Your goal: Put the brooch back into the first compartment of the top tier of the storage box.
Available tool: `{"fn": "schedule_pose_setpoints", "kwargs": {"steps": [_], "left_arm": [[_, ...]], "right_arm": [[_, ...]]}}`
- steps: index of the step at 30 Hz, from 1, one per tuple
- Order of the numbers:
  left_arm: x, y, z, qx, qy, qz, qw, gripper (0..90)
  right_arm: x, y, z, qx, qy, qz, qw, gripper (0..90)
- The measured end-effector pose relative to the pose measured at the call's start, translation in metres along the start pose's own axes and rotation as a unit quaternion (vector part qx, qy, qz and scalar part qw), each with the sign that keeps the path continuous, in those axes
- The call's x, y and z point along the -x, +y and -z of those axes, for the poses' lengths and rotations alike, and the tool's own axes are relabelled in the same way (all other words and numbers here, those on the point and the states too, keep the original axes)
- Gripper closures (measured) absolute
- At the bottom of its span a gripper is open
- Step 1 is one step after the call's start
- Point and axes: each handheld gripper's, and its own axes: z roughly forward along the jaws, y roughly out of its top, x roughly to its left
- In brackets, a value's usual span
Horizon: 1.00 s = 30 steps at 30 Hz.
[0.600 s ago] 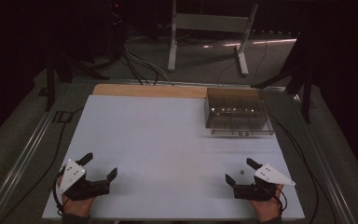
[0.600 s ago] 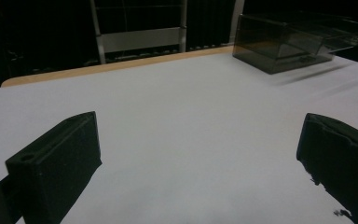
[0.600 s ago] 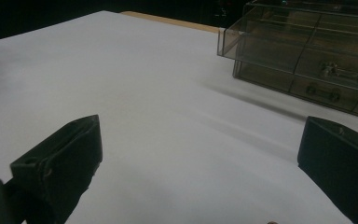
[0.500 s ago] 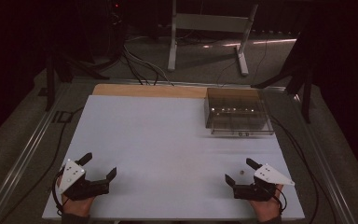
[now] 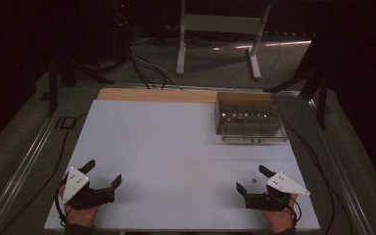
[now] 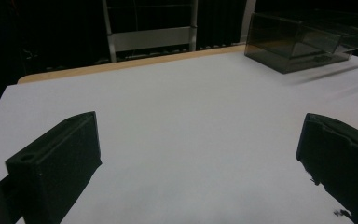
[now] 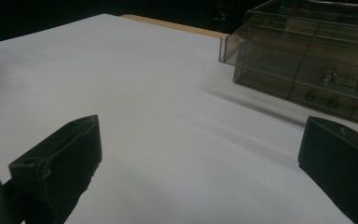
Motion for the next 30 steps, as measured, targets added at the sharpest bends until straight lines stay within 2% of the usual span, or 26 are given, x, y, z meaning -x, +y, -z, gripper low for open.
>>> {"fn": "schedule_pose_setpoints", "kwargs": {"steps": [8,17,30], "left_arm": [[0.000,0.000,0.000,-0.004,0.012,-0.006,0.9999,0.3],[-0.002,-0.001,0.000,-0.004,0.017,-0.002,0.9999,0.4],[-0.004,-0.001,0.001,-0.003,0.018,0.001,0.9998,0.4]], "right_arm": [[0.002,0.002,0.001,-0.004,-0.010,0.001,0.9999,0.0],[0.007,0.003,0.004,-0.010,-0.020,0.000,0.9998,0.0],[0.012,0.002,0.004,-0.037,-0.025,0.004,0.9990,0.0]]}}
